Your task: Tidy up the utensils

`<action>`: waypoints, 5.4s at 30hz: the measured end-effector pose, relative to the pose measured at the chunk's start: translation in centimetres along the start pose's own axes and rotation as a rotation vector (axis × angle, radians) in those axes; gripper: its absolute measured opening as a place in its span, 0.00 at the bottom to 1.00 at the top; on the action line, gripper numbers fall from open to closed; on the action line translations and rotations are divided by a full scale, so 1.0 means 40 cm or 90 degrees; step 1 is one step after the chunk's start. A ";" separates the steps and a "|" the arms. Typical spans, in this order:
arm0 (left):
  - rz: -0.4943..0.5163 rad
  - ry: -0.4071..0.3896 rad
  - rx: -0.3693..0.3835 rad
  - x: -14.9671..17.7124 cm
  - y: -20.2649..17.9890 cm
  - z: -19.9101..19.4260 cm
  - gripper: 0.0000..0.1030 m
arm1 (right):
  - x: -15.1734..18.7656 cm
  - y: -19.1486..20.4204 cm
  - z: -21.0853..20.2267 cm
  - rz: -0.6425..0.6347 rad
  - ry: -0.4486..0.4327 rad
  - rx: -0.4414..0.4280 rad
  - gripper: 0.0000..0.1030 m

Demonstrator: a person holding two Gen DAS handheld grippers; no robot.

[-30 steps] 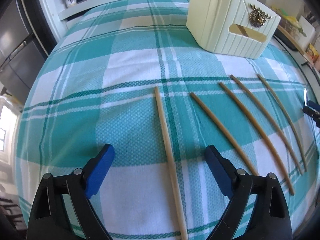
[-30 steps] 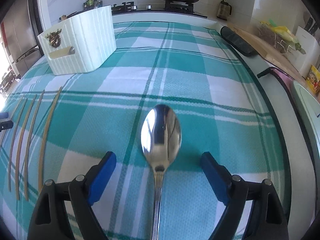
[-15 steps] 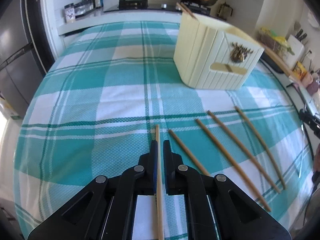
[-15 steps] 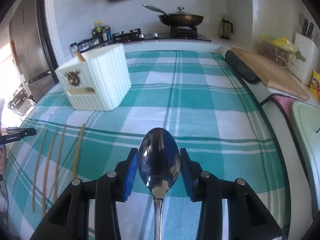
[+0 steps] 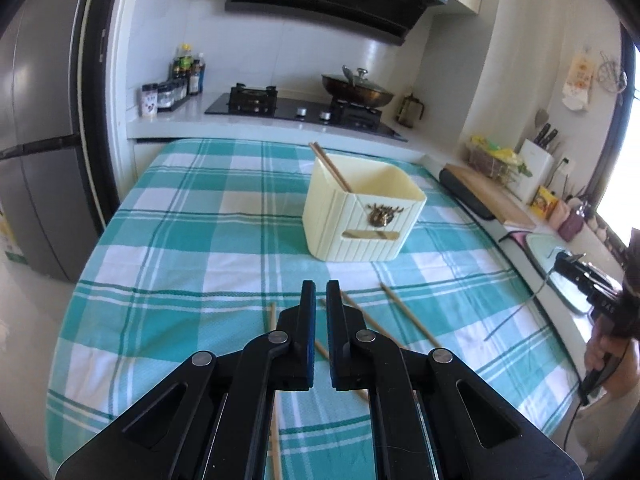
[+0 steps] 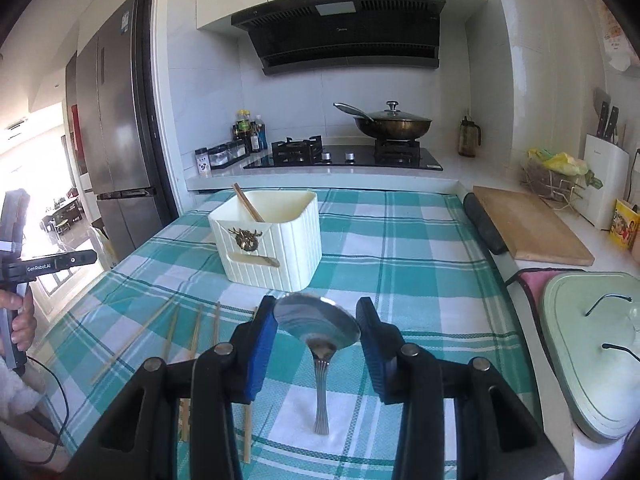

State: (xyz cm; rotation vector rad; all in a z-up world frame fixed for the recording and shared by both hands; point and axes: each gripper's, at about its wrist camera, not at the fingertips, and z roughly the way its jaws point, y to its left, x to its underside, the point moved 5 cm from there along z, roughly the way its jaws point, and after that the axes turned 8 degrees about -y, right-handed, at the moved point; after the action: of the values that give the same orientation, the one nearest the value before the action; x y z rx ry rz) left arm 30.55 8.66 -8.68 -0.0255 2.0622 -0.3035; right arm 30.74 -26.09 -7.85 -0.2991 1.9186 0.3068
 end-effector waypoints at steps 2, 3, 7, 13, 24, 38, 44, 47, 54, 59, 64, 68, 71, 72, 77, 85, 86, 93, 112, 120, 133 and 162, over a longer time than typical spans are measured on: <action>-0.004 -0.014 0.007 -0.012 -0.006 -0.018 0.04 | -0.013 0.004 -0.008 0.000 -0.010 0.001 0.40; -0.008 -0.017 0.009 -0.016 -0.006 -0.021 0.04 | -0.018 0.006 -0.009 0.001 -0.014 0.000 0.40; -0.024 -0.025 0.016 -0.024 0.001 -0.033 0.04 | -0.044 0.010 -0.017 0.000 -0.029 0.000 0.40; -0.047 -0.034 0.023 -0.036 0.018 -0.051 0.04 | -0.067 0.022 -0.022 -0.008 -0.035 -0.005 0.40; 0.076 0.218 -0.056 0.172 0.068 0.238 0.46 | -0.083 0.030 -0.051 0.003 -0.055 -0.016 0.40; 0.104 0.244 -0.088 0.154 0.084 0.390 0.03 | -0.108 0.038 -0.086 -0.007 -0.074 -0.024 0.40; -0.003 0.083 -0.034 0.003 0.077 0.205 0.03 | -0.128 0.043 -0.094 -0.009 -0.087 -0.034 0.39; -0.019 0.029 -0.017 -0.056 0.068 0.129 0.04 | -0.136 0.049 -0.093 -0.010 -0.089 -0.043 0.39; -0.026 -0.048 -0.003 -0.154 0.043 0.013 0.03 | -0.149 0.071 -0.074 -0.009 -0.082 -0.063 0.39; -0.018 -0.091 0.013 -0.255 0.014 -0.031 0.03 | -0.182 0.076 -0.031 -0.008 -0.066 -0.076 0.39; -0.014 -0.165 0.012 -0.408 -0.019 -0.046 0.03 | -0.264 0.079 0.054 -0.007 -0.049 -0.083 0.39; -0.019 -0.230 0.009 -0.522 -0.048 -0.026 0.03 | -0.370 0.092 0.119 -0.011 -0.082 -0.079 0.39; -0.016 -0.253 -0.001 -0.564 -0.069 0.021 0.03 | -0.448 0.109 0.167 -0.016 -0.127 -0.072 0.39; -0.015 -0.255 -0.003 -0.572 -0.076 0.048 0.03 | -0.467 0.113 0.183 -0.014 -0.139 -0.073 0.39; -0.011 -0.202 -0.014 -0.543 -0.088 0.196 0.03 | -0.511 0.133 0.288 -0.017 -0.186 -0.067 0.39; -0.016 0.012 -0.010 -0.383 -0.074 0.451 0.03 | -0.368 0.110 0.538 0.015 -0.002 -0.070 0.39; -0.014 0.031 -0.011 -0.363 -0.071 0.476 0.03 | -0.348 0.103 0.560 0.020 0.019 -0.068 0.39; -0.023 0.047 -0.024 -0.334 -0.068 0.523 0.04 | -0.244 0.054 0.664 0.057 0.110 -0.055 0.39; -0.061 0.188 -0.074 0.240 0.027 0.129 0.75 | 0.172 -0.079 0.224 0.024 0.167 0.042 0.46; -0.117 0.169 -0.098 0.336 -0.033 0.123 0.75 | 0.354 -0.110 0.031 0.088 0.183 0.085 0.46; -0.017 0.184 -0.161 0.359 -0.102 0.226 0.75 | 0.333 0.114 0.168 -0.025 0.225 -0.064 0.30; 0.046 0.192 -0.148 0.371 0.007 0.151 0.66 | 0.399 -0.062 0.093 0.015 0.246 0.108 0.35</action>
State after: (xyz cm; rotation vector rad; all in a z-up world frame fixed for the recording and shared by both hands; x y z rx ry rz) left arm 28.50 5.55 -24.27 -0.0495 2.3823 -0.0202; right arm 29.22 -28.06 -24.23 -0.2340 2.3141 0.1030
